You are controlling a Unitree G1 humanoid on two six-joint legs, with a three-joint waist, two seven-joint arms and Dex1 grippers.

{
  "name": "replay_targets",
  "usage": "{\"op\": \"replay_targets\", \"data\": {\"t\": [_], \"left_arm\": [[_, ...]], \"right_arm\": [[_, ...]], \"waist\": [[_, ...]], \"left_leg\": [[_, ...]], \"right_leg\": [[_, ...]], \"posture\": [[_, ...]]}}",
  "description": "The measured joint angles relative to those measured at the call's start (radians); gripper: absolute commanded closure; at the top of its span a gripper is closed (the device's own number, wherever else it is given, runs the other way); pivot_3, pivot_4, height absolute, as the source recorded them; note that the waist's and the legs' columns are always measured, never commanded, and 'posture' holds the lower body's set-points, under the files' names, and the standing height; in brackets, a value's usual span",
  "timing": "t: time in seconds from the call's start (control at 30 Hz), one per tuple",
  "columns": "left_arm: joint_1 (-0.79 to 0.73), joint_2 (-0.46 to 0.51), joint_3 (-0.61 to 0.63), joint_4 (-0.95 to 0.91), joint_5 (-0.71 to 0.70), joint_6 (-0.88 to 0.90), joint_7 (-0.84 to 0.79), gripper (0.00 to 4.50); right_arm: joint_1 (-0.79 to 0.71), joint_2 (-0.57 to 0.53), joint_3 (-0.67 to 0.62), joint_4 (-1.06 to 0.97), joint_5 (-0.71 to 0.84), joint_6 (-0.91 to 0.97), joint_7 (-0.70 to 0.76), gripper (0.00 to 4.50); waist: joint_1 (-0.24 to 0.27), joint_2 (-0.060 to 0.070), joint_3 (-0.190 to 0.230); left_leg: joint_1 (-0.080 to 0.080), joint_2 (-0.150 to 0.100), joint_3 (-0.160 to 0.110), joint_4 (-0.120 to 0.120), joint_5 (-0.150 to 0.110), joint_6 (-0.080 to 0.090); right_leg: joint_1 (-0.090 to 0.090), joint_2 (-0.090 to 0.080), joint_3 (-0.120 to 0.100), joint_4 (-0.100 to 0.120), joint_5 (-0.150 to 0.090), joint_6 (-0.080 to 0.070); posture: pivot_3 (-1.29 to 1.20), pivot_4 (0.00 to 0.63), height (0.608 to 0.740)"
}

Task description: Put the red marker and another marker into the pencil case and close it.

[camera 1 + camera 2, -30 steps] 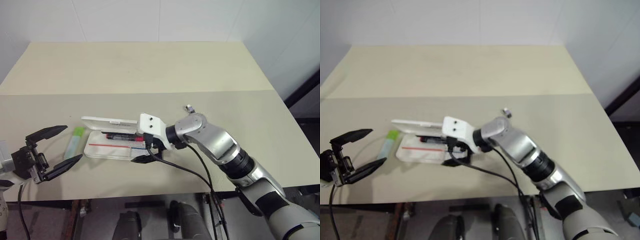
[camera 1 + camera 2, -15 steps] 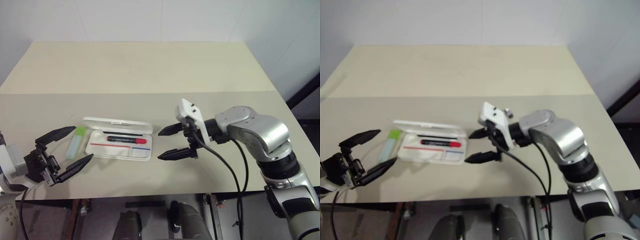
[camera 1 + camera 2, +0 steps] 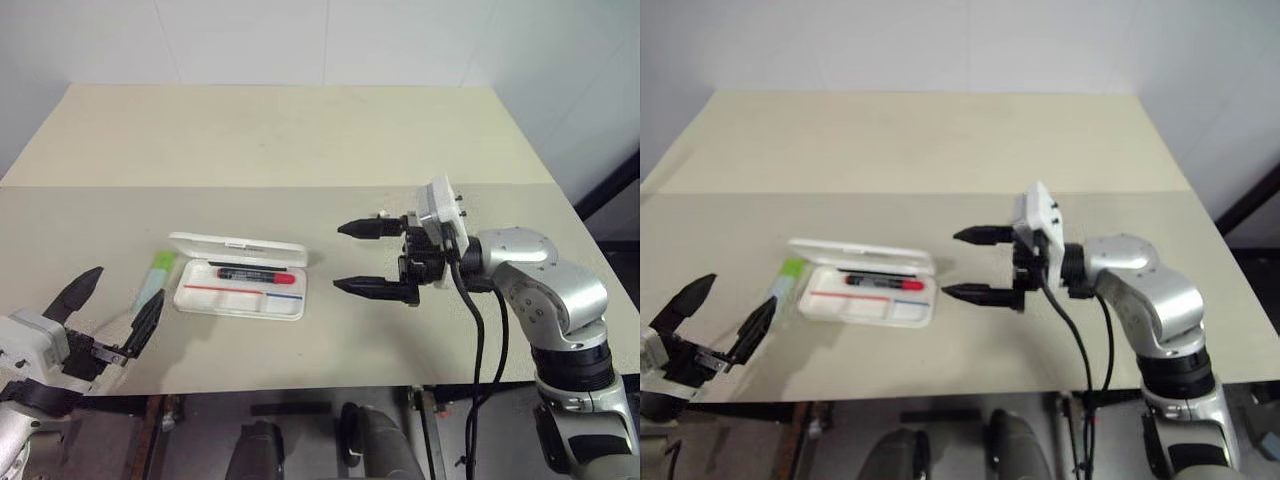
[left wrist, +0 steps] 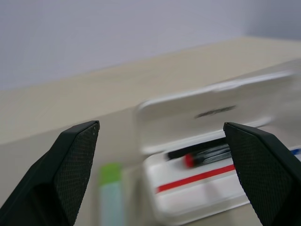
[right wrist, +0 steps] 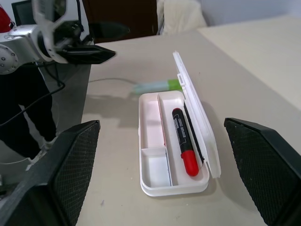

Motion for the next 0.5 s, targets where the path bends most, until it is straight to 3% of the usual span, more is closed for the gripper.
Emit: {"op": "replay_targets", "data": {"t": [0.23, 0.5], "left_arm": [[0.016, -0.049, -0.038, -0.026, 0.088, 0.096, 0.162, 0.00], [-0.034, -0.051, -0.066, -0.001, 0.110, 0.195, 0.239, 0.00]], "right_arm": [[0.132, -0.037, -0.016, -0.013, 0.003, -0.223, 0.137, 0.03], [0.189, 0.001, -0.051, -0.043, 0.060, -0.273, 0.104, 0.03]], "waist": [[0.001, 0.000, 0.000], [0.000, 0.000, 0.000]], "left_leg": [[0.000, 0.000, 0.000, 0.000, 0.000, 0.000], [0.010, 0.001, -0.001, -0.001, 0.000, -0.001]], "right_leg": [[0.001, 0.001, 0.000, 0.000, 0.000, 0.000], [0.009, 0.001, 0.000, -0.002, -0.001, -0.001]], "posture": [[0.00, 0.150, 0.740], [0.00, 0.150, 0.740]]}}
